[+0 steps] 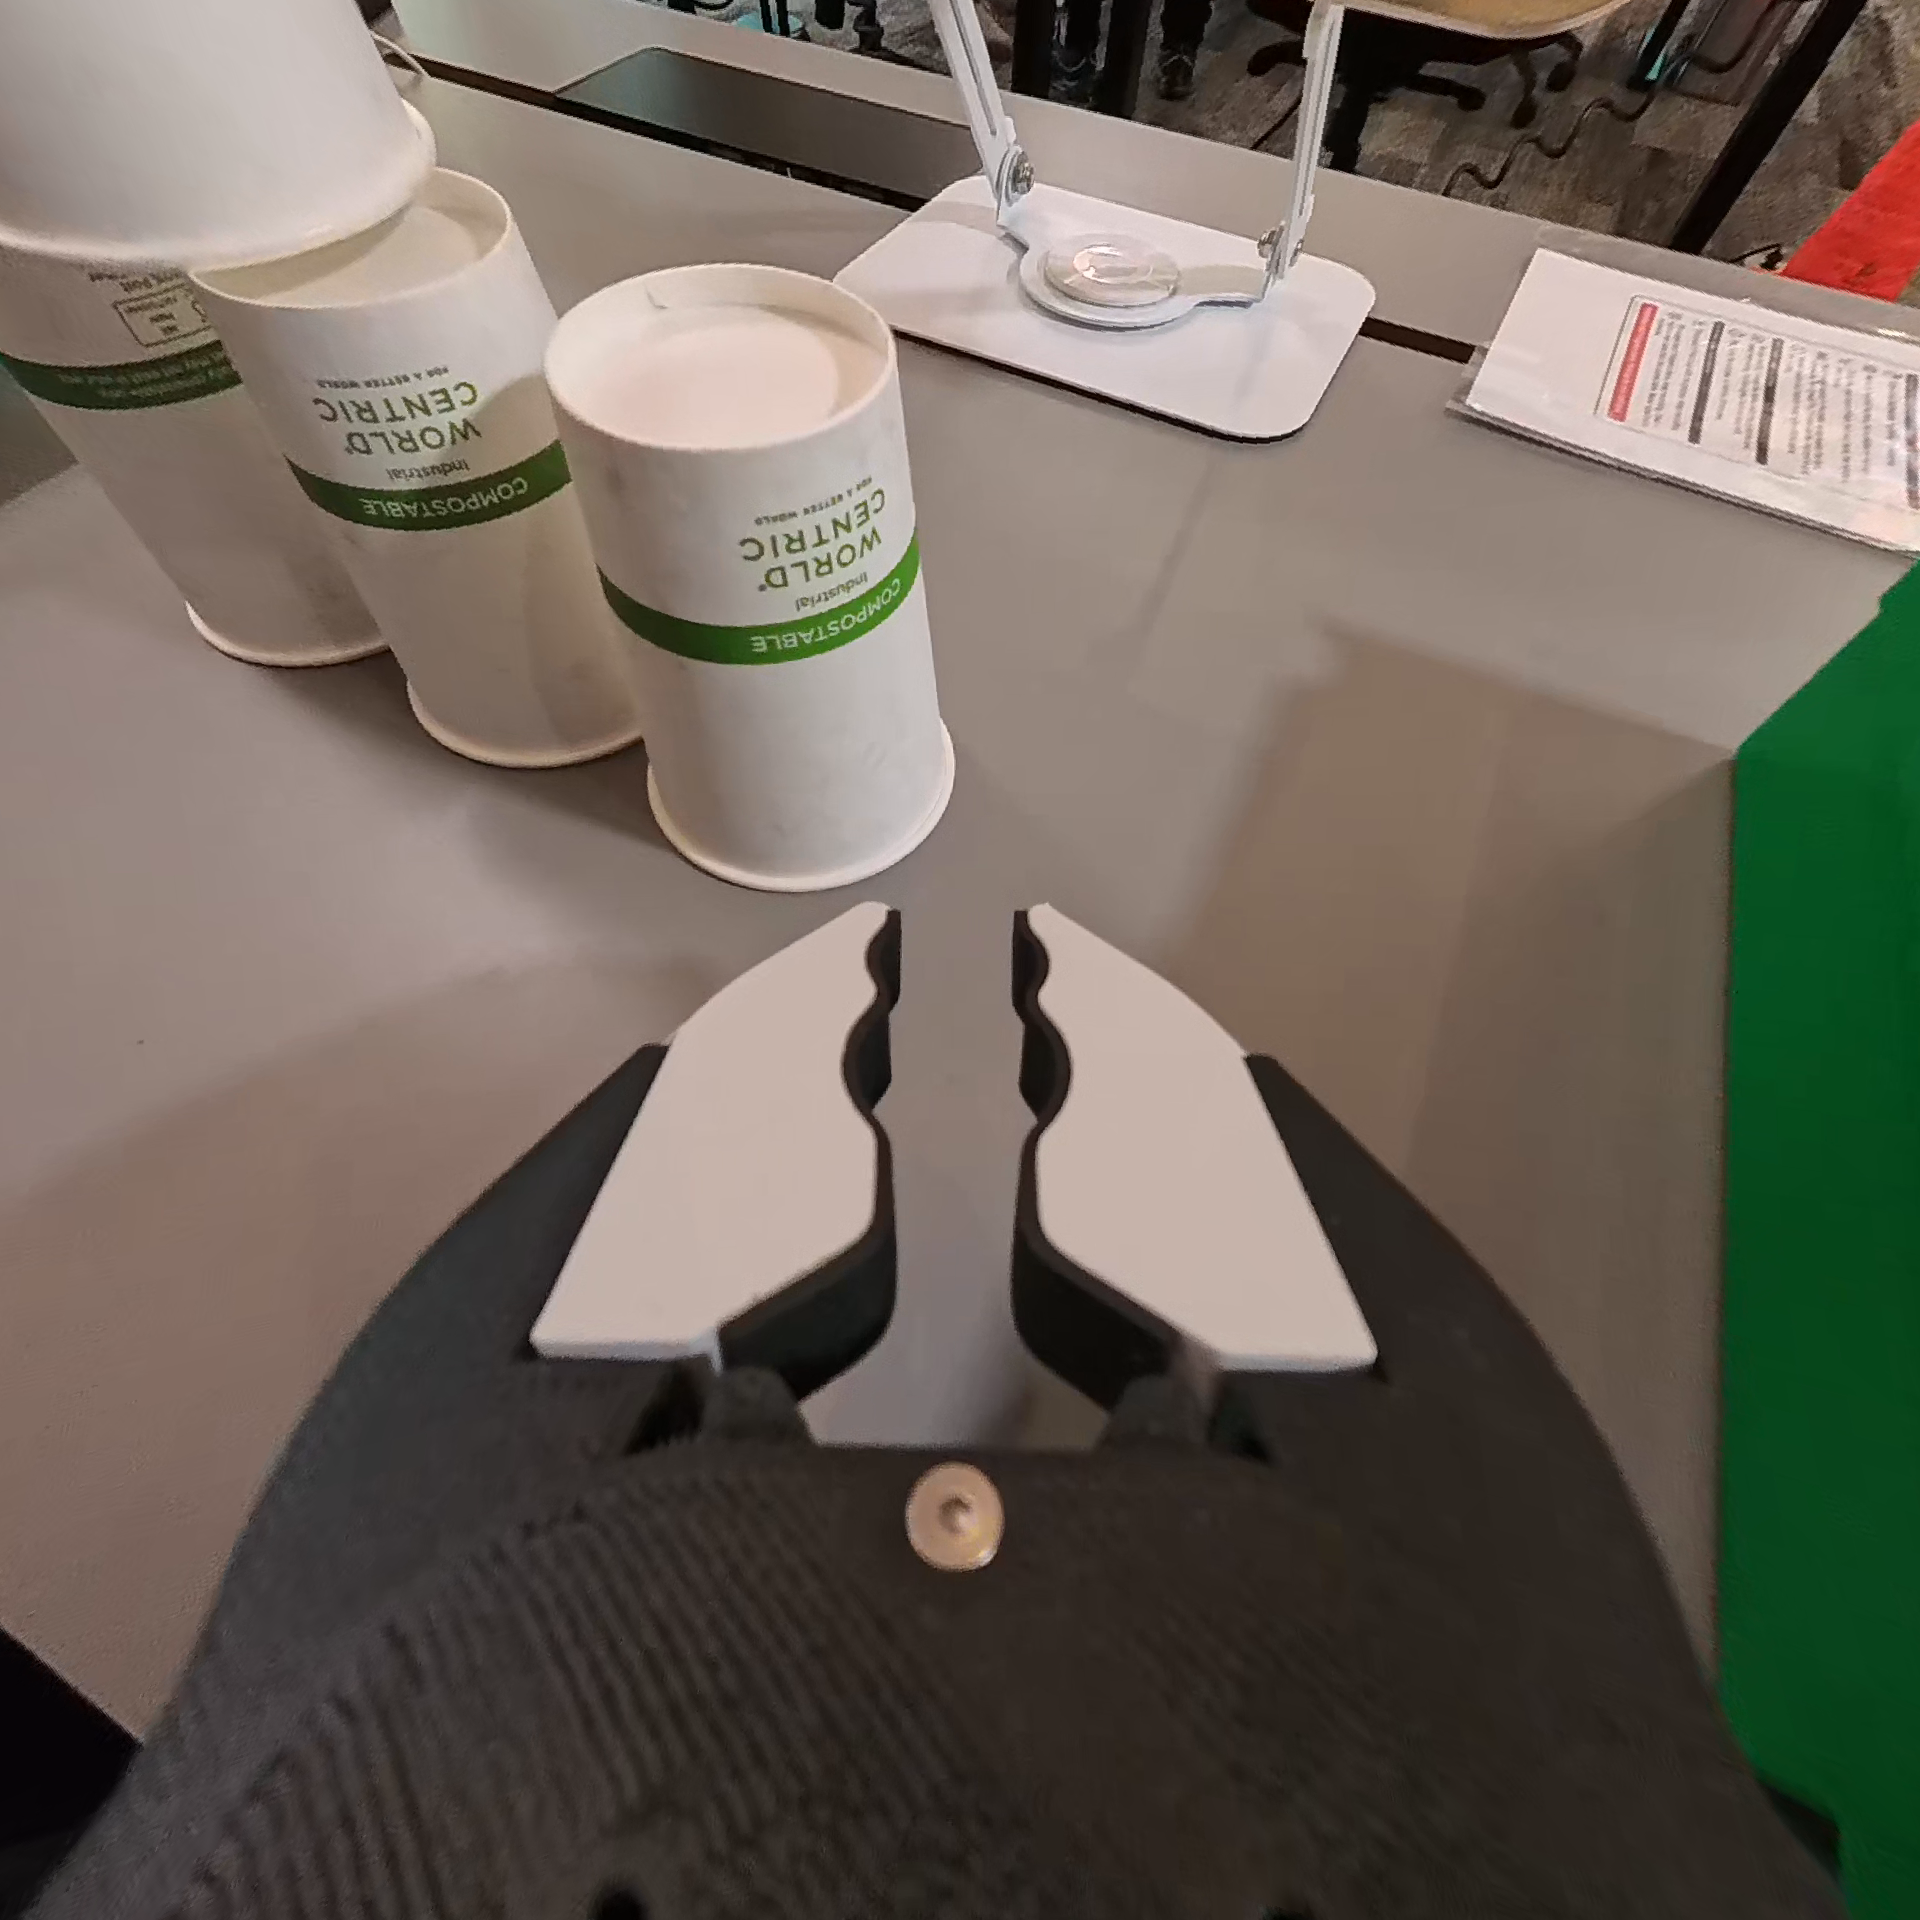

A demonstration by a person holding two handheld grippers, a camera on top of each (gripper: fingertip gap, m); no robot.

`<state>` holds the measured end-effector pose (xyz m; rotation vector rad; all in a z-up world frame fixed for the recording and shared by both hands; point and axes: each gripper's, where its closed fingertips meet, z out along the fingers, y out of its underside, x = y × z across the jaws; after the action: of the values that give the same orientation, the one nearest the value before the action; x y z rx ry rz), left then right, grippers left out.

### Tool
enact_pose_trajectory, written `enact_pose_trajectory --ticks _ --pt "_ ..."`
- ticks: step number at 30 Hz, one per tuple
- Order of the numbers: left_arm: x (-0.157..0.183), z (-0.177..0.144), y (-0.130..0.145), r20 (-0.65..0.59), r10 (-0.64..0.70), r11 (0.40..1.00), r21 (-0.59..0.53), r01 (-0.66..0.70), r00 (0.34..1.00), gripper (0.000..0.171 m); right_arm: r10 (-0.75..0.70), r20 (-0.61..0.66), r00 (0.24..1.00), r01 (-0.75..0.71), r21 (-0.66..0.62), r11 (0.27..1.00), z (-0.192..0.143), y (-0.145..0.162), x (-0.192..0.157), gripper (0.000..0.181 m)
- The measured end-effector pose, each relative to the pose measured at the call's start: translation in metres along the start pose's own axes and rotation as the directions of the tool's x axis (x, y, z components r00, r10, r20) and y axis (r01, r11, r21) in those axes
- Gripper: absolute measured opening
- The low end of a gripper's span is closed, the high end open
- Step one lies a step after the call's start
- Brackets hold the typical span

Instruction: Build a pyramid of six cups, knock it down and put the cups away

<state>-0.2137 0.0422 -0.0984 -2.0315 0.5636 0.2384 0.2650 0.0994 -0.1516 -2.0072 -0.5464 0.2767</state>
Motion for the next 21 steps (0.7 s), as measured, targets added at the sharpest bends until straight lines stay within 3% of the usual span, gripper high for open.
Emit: enact_pose_trajectory --ticks 21 --pt "-0.0003 0.0007 -0.0024 0.001 -0.008 1.000 0.006 0.008 1.000 0.008 -0.012 0.013 1.000 0.012 -0.001 1.000 0.0009 0.0009 -0.0039 0.022"
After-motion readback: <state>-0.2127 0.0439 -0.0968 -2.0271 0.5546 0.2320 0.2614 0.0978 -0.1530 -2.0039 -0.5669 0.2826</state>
